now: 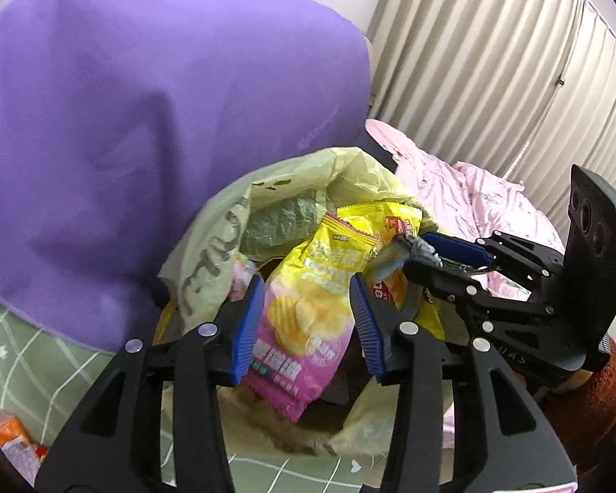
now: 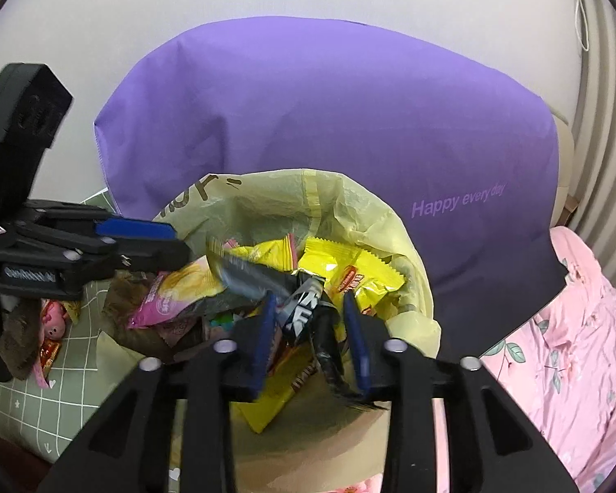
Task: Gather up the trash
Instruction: 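Carry the pink chips bag and black wrapper into the yellow bag and release, then move both tools back to the remaining trash on the table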
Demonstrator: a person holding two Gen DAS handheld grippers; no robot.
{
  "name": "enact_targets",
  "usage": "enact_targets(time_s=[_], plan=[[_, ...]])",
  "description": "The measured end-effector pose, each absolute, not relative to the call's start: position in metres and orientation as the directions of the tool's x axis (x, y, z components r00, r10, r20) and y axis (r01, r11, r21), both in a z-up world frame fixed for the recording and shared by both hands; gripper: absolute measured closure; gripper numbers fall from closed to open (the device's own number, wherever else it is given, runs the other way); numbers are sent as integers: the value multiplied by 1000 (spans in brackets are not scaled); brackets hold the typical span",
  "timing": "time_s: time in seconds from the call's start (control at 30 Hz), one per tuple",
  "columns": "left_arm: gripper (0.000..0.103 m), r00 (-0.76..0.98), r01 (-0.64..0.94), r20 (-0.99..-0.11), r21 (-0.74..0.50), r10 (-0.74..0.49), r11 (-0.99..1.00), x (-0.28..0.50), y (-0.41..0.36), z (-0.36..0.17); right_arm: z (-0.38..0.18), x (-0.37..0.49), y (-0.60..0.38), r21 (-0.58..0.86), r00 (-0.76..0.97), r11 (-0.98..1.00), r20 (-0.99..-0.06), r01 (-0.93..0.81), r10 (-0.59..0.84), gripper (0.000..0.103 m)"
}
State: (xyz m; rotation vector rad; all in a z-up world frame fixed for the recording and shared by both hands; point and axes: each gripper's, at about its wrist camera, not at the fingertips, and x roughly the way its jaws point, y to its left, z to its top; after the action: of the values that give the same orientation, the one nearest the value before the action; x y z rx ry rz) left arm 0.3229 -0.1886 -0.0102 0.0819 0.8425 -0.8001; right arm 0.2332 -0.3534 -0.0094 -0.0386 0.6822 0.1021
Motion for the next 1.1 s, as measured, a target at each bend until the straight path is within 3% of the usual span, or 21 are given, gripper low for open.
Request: enact_targets(time_s=[0.1,0.2,0.4,0.5,0.9,1.1], plan=[[60,459,620,-674,-223,-578,752,315,-169,2,-7,229,-352,0,775,995,-627,-103,80,60],[54,535,562,-635,-226,-558,796,305,-142,14,-1,224,-350,19,787,995,-611,-96,88,59],[52,668,417,-590,-209,-454,885,285,-73,21,14,213,-330,9,820,993,-563,-121,105,56],[52,703,321,-596,-220,-387,921,275,-27,14,21,212,-316,6,831,991,-544,-137,118,50],[52,746,-44,-652,-253,-137,967,229,132,-29,15,222,-250,42,802,962,-542,-270,249,49],[52,735,-109,-672,-256,-95,961,203,167,-46,-5,229,-205,133,723,908,-564,-397,399,43]])
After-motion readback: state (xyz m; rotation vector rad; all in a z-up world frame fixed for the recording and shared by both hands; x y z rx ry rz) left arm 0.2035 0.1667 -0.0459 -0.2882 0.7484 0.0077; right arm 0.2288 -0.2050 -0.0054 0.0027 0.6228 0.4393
